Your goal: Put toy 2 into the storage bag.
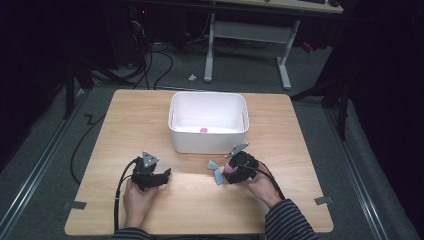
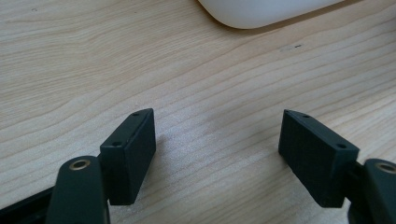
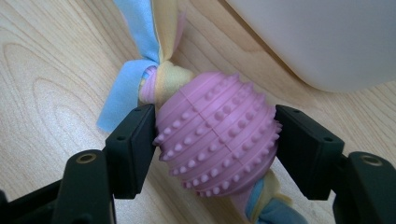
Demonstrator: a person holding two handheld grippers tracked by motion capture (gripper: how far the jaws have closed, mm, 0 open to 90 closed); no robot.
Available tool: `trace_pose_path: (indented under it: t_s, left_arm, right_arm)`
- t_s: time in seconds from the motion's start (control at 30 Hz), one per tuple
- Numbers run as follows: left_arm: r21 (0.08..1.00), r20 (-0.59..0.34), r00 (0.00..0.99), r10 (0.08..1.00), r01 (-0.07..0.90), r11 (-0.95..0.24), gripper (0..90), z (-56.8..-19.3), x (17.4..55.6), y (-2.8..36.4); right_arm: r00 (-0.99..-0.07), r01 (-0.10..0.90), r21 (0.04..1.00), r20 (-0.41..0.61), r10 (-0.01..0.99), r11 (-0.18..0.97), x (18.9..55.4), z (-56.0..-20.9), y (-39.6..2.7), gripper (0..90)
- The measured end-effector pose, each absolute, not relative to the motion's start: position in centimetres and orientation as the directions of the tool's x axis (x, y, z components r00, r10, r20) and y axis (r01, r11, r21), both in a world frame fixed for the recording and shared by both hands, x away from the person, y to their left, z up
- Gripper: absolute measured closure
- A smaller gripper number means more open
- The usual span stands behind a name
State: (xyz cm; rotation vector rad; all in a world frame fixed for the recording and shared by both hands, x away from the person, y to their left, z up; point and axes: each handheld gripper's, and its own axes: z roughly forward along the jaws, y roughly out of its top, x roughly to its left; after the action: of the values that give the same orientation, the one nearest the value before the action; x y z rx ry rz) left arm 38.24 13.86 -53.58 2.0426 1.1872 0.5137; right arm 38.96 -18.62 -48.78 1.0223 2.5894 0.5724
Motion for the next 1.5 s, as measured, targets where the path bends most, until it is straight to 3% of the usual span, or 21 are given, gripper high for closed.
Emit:
trace_pose_path:
  t_s: [0.77,1.5]
  left_arm:
    - [0.742,-0.011,0.499,0.866,0.585,-0.327,27.7,-53.6,38.2,13.8]
    - [0.742,-0.011,0.499,0.866,0.585,-0.327,27.6,-53.6,38.2,13.8]
  right_arm:
    - [-0.702,0.582,0.563,-0.017,0.712,0.587,37.2,-45.7,-21.1,33.0]
    - [-0.716,0.538,0.627,-0.013,0.698,0.564,36.3,-40.4,-23.5,33.1]
